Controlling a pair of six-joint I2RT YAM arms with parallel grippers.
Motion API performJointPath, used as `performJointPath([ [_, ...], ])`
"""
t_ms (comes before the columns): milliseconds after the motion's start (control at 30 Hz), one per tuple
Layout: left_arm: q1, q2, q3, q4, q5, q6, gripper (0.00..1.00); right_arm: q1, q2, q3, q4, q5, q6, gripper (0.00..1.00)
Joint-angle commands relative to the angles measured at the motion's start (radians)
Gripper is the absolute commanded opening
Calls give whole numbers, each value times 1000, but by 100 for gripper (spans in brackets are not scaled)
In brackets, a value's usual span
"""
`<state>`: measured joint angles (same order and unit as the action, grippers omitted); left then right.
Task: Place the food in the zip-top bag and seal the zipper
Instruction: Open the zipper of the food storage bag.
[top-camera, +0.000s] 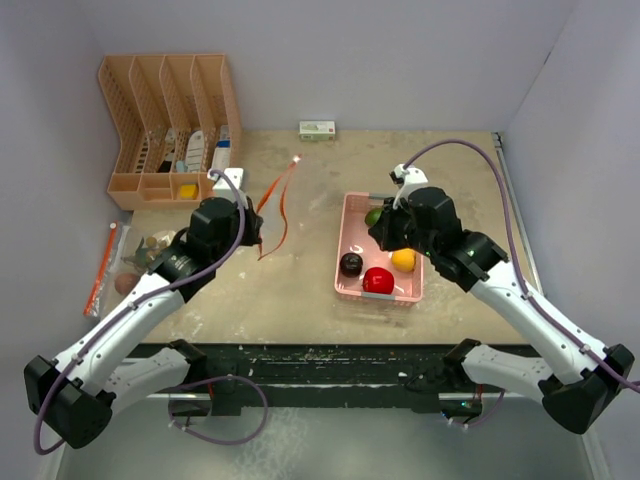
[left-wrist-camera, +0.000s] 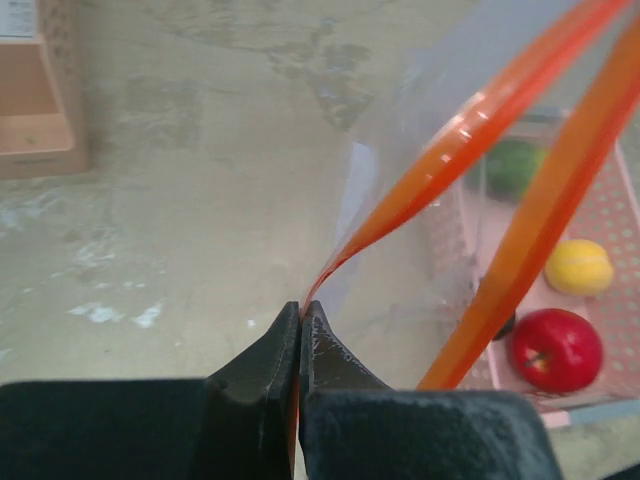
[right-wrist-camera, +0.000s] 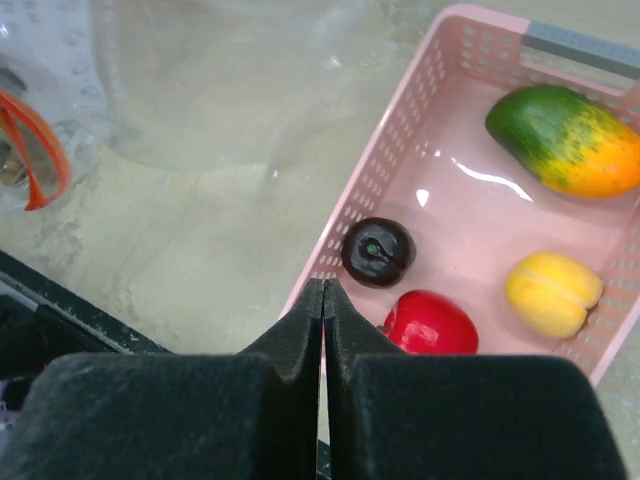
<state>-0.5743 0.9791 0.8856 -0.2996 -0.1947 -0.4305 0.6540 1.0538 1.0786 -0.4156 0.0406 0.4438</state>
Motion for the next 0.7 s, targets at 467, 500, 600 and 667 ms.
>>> performJointPath([
  [467, 6, -41, 122, -51, 60, 162, 0, 15, 119, 18, 524, -291, 97, 37],
  [500, 5, -40, 115, -42, 74, 158, 0, 23, 136, 24, 559, -301, 104, 42],
  [600, 5, -37, 96, -23, 104, 148, 0, 54, 200, 47, 658, -349, 126, 51],
  [667, 5, -39, 79, -3, 119, 142, 0, 73, 249, 70, 720, -388, 142, 56],
])
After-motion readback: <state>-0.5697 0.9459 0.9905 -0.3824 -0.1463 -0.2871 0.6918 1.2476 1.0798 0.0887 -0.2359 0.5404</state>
